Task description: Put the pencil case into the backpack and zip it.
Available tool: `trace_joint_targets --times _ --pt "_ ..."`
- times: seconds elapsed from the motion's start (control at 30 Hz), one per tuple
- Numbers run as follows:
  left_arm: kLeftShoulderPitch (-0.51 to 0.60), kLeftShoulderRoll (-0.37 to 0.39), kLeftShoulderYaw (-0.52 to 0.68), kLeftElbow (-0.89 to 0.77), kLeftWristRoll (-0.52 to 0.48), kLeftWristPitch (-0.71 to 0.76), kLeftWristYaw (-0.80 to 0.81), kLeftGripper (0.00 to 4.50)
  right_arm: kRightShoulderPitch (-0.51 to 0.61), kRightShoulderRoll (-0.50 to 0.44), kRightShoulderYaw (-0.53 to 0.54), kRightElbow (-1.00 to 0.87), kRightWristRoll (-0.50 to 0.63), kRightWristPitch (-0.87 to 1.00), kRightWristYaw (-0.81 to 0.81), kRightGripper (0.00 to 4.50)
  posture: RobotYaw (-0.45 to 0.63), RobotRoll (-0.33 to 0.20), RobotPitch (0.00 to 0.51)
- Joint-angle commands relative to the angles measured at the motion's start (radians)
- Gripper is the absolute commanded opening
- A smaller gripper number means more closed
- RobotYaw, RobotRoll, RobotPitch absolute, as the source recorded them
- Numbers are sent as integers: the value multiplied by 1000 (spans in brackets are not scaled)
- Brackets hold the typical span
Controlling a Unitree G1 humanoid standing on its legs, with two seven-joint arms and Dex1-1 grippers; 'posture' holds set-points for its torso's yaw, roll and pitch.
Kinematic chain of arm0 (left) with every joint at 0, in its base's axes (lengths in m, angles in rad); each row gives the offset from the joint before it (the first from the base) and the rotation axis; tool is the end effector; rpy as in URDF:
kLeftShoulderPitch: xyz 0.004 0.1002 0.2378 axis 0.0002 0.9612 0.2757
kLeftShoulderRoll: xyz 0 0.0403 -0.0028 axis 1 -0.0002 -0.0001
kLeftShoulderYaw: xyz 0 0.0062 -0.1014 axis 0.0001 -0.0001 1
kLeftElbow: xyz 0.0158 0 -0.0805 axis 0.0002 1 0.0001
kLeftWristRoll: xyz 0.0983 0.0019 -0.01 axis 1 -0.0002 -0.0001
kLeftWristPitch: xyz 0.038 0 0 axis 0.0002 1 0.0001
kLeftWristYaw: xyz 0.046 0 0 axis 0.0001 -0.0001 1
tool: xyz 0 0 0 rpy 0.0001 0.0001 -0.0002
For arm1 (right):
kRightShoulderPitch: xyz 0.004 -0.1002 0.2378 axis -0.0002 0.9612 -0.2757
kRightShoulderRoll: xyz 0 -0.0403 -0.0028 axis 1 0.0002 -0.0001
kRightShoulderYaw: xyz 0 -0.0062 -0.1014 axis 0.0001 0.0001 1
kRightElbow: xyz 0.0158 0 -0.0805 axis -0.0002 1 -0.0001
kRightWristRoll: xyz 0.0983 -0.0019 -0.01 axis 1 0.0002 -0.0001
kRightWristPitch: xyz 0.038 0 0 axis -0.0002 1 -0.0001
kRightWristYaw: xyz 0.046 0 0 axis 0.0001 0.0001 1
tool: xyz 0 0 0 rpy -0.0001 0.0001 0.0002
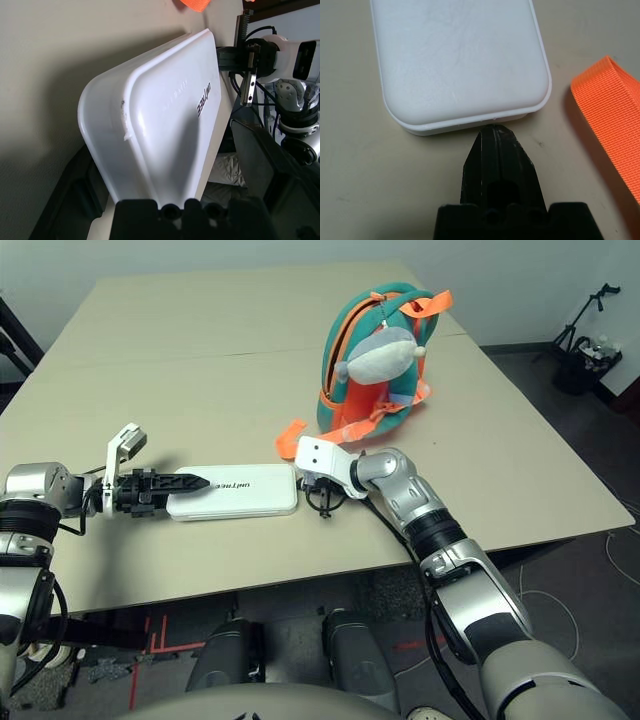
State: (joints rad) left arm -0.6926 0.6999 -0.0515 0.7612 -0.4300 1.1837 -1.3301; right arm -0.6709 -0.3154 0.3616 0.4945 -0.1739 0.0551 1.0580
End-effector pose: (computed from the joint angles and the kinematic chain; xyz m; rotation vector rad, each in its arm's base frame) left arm 0.2762 0.3013 0.1050 -0.7181 0.9572 -0.8358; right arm 0.3127 -0.1328 0.1104 -0.6911 0.2761 1.2895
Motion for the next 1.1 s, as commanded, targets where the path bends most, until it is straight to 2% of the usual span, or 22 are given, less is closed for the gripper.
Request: trace_joint_targets --times 0.03,0.37,0.47,0.57,0.83,0.87,0.93,1.0,1.1 --pt "35 -4 2 12 43 -85 71 4500 -5 2 15 -11 6 -14 4 49 -73 0 71" --pt "64 -20 17 -38 39 -220 57 4500 -2 0 21 -5 6 -25 -6 49 -73 0 68" --pt "59 -22 21 -23 46 -232 79 3886 -3 -2 22 -1 7 -28 -8 0 -73 0 68" --pt "57 -27 34 -16 42 -232 94 2760 -1 -7 21 0 8 -32 -7 0 -73 0 68" --pt "21 -23 116 -13 7 -226 126 2720 -6 -62 -45 16 35 -25 -46 0 -62 0 71" --pt "16 -21 128 -20 1 -224 133 2382 -4 -72 -65 16 48 -13 -54 178 -61 0 71" --pt "8 -18 155 -31 -12 -230 150 1984 6 -96 -121 7 84 -2 -78 652 -57 0 73" --pt "-4 -19 193 -40 -34 -241 168 1652 33 -131 -181 -33 138 40 -66 1358 -54 0 75" --pt "-6 -11 222 -87 -54 -233 180 1452 90 -205 -265 -107 212 120 -50 2554 -53 0 76"
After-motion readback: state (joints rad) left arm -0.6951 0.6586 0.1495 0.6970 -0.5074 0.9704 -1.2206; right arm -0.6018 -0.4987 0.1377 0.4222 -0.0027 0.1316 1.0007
